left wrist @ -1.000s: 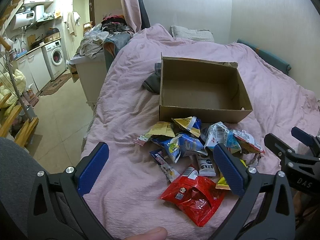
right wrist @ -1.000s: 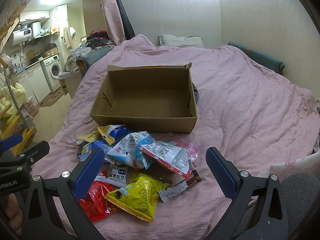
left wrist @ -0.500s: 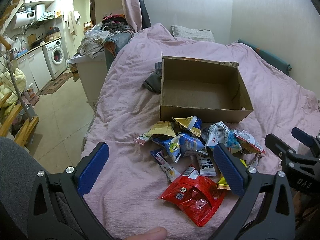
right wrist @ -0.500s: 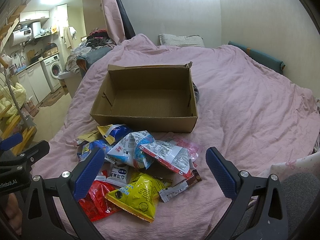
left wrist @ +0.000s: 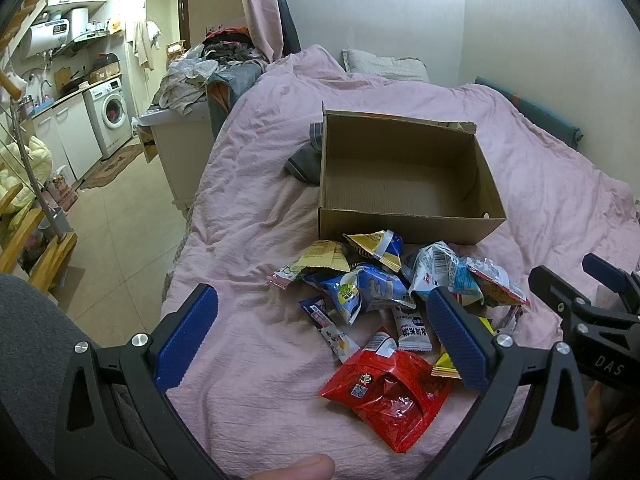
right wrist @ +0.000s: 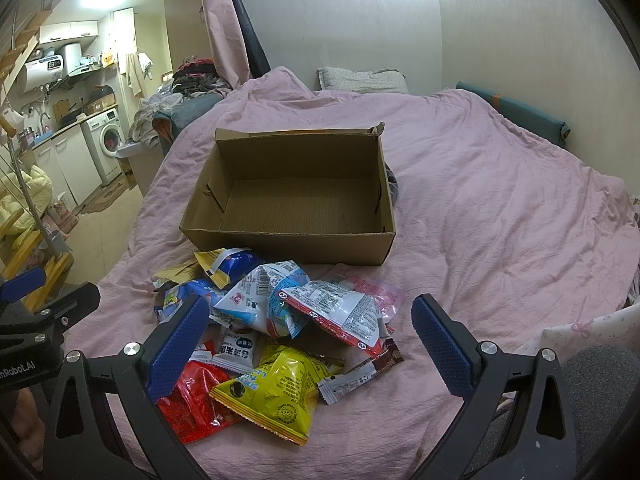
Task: Organize snacks
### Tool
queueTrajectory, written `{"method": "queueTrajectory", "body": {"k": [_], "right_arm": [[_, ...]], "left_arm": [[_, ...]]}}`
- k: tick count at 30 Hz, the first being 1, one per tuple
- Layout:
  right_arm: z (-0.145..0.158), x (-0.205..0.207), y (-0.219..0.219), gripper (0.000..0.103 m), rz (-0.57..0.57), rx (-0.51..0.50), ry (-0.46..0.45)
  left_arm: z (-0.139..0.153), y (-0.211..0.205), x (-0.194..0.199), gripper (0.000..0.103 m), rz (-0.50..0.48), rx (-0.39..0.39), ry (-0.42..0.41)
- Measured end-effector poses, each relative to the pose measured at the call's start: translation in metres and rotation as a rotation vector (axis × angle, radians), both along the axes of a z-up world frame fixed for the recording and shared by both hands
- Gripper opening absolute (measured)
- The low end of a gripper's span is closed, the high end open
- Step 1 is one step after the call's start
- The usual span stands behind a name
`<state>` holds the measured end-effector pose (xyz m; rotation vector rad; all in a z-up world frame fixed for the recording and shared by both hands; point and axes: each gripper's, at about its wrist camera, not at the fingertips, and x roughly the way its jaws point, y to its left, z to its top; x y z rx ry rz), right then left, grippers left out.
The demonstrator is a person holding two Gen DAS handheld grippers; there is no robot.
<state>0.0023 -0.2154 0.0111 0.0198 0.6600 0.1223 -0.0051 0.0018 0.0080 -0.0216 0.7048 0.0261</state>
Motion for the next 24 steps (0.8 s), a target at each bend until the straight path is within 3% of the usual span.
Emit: {"method": "queueTrajectory", "body": {"k": [6,11,15,17,20,24], "right_arm": [[-0.004,0.009,-0.005,0.103,-0.011,0.044,0.031],[0.005,0.016,-0.02,0.103,-0.022,0.1,0.056],[0.007,0.02,-0.037,0.103,-0.066,0.145,0.057],[0.003,0.022,-0.044,0.103,-0.089,0.178,0.07],[-0.005,0.025,-0.049,0.103,-0.116,0.209,0.101],[-0.004,0.023,-0.051,0.103,-0.126,0.214,0.093]], "left_arm": [[-0.011,0.003,0.007,0.103,0.008,-0.005,0.051],[-0.015,0.014,0.022,0.103,0.044,-0.046,0.149],[-0.04,0.022,0.036,0.103,0.071,-0.102,0.314],[-0.07,0.023,0.047,0.103,0.066,-0.186,0.481],[-0.101,0.016,0.051,0.103,0.1,-0.277,0.63],[-0.128,0.002,0.054,0.097,0.125,-0.333,0.713]]}}
